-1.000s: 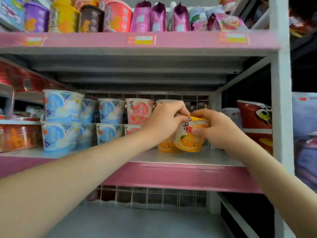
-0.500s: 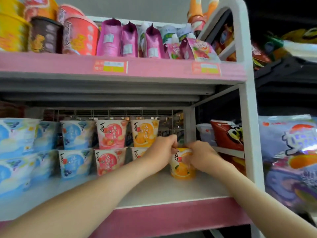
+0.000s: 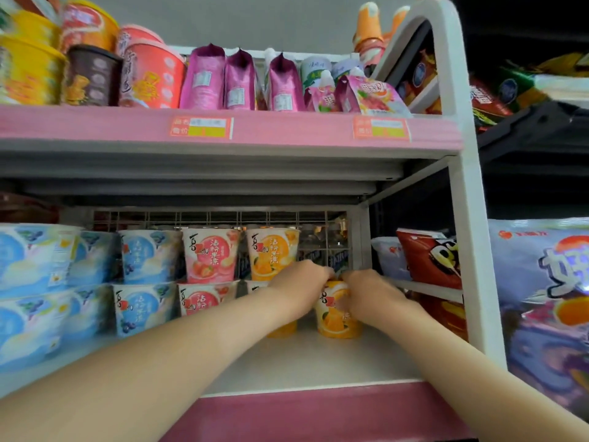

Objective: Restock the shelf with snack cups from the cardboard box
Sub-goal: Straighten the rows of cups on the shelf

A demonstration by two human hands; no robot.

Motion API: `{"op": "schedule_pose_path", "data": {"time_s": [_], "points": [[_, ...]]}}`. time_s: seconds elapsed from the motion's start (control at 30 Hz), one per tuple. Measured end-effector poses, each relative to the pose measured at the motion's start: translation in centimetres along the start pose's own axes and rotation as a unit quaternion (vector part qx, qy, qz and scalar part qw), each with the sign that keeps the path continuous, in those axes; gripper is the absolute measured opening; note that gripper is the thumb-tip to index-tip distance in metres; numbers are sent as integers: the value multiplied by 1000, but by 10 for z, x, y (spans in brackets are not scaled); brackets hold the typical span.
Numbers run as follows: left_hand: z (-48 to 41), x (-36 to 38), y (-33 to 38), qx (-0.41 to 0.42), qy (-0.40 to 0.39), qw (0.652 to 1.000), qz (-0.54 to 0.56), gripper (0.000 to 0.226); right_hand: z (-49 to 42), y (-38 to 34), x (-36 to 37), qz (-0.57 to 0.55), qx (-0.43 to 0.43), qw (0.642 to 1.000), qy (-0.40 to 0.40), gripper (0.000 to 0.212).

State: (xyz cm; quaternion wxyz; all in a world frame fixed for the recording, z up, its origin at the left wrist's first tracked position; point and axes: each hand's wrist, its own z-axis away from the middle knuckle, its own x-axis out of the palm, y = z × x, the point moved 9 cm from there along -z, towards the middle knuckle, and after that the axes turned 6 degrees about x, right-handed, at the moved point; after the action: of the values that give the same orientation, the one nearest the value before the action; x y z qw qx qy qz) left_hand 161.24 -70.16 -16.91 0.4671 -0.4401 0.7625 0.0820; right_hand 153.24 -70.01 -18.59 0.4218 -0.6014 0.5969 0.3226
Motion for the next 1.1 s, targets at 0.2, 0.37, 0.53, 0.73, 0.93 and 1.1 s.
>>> {"op": "schedule_pose_path", "data": {"time_s": [0.2,0.37,0.53,0.73,0.93,1.1], "points": [[9,3,1,-13,5,1000,20,46,1,-4,-4,14,-27,999,44,23],[10,-1,9,-64,-50,996,32,30,17,-4,-10,-78,-29,996,9,23],[14,-2,6,-97,-101,988,69,35,18,-8,-10,-17,24,999,-15,24],[27,-12,15,-162,-110,975,106,52,30,-3,4,-49,55,993,-93,36],[109,-81,16,-208,3,962,177,52,104,-55,-55,-133,-39,990,32,61],[255,-147,0,-336,-19,919,207,42,197,-148,-83,-198,-123,972,-34,44]]}}
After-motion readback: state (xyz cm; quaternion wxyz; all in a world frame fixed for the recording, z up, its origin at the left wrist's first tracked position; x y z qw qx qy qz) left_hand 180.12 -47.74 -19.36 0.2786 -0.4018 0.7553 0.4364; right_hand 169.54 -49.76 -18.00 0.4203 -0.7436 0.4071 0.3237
